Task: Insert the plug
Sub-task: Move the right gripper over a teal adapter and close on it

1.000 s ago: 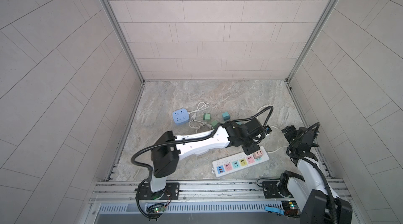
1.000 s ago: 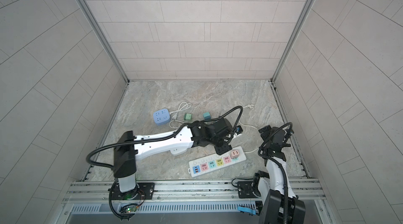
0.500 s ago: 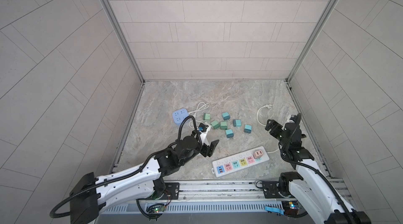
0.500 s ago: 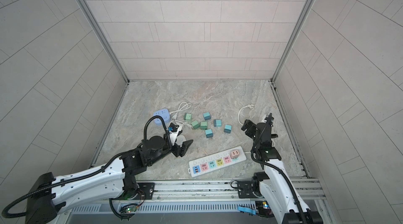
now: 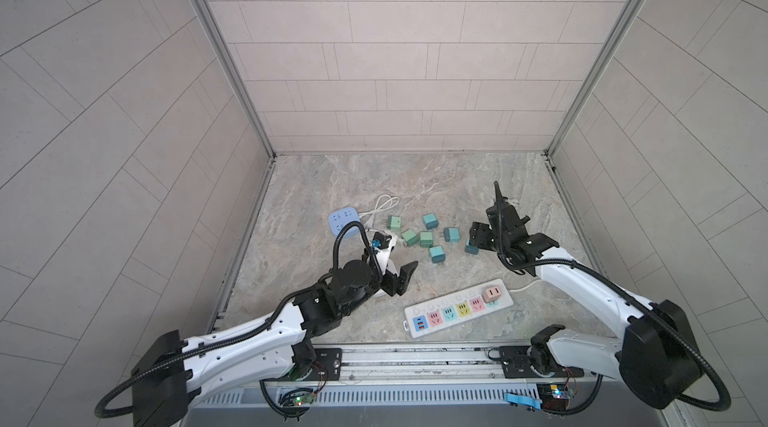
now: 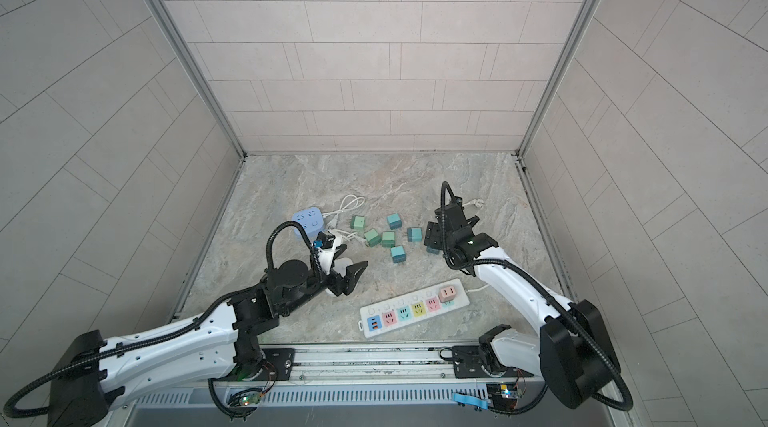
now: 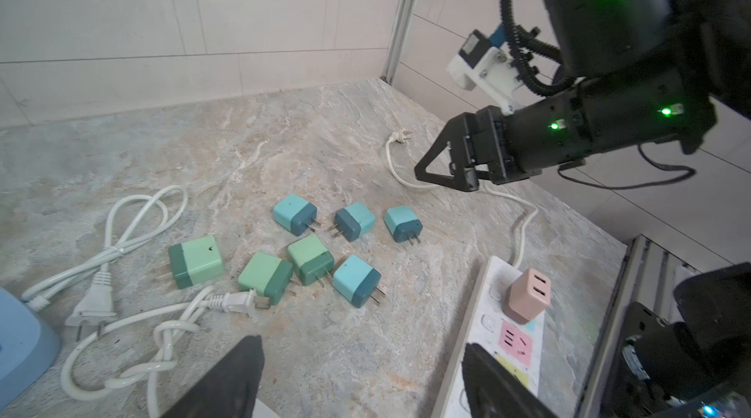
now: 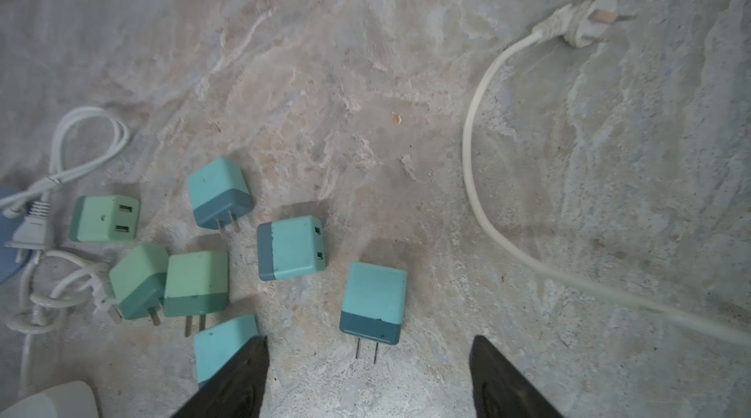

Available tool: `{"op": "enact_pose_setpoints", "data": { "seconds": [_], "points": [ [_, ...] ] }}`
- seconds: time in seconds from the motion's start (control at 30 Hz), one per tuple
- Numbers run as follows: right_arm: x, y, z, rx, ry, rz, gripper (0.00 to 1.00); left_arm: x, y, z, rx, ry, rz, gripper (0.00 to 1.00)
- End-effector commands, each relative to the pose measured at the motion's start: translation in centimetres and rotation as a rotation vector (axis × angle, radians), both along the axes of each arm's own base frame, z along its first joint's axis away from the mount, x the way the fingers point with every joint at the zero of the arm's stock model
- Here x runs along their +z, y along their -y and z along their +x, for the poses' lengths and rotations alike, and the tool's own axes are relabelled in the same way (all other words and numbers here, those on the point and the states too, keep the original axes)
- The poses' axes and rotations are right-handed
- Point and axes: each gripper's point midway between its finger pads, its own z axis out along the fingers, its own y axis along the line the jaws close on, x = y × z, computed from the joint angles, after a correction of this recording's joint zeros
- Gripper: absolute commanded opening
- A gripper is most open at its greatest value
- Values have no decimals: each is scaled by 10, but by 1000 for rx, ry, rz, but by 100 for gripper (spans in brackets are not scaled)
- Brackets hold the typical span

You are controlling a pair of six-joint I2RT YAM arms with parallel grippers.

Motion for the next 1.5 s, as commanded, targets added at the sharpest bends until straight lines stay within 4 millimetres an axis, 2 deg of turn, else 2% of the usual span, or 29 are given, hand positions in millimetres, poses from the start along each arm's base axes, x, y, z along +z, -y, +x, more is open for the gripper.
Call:
{"op": "enact_pose_setpoints", "data": {
  "seconds": [0.0, 0.3, 0.57, 0.9, 1.2, 1.47],
  "points": [
    [-10, 1, -2, 7, -56, -59, 78, 19, 14, -6, -76, 15, -51, 84],
    [-29, -12, 8, 39, -115, -106, 77, 16, 29, -18, -183, -5, -45, 84],
    [-56, -18, 16, 61, -192, -142, 78, 20, 33, -23, -218, -6, -55, 99],
    [-61, -19, 21, 63, -198, -160, 78, 18, 35, -19, -207, -13, -36, 100],
    [-79, -28, 25, 75, -235, -134, 76, 19, 31, -17, -182, -12, -27, 100],
    [-87, -23, 21, 55, -242, -149, 76, 15, 27, -15, -162, -15, -14, 100]
  ]
}}
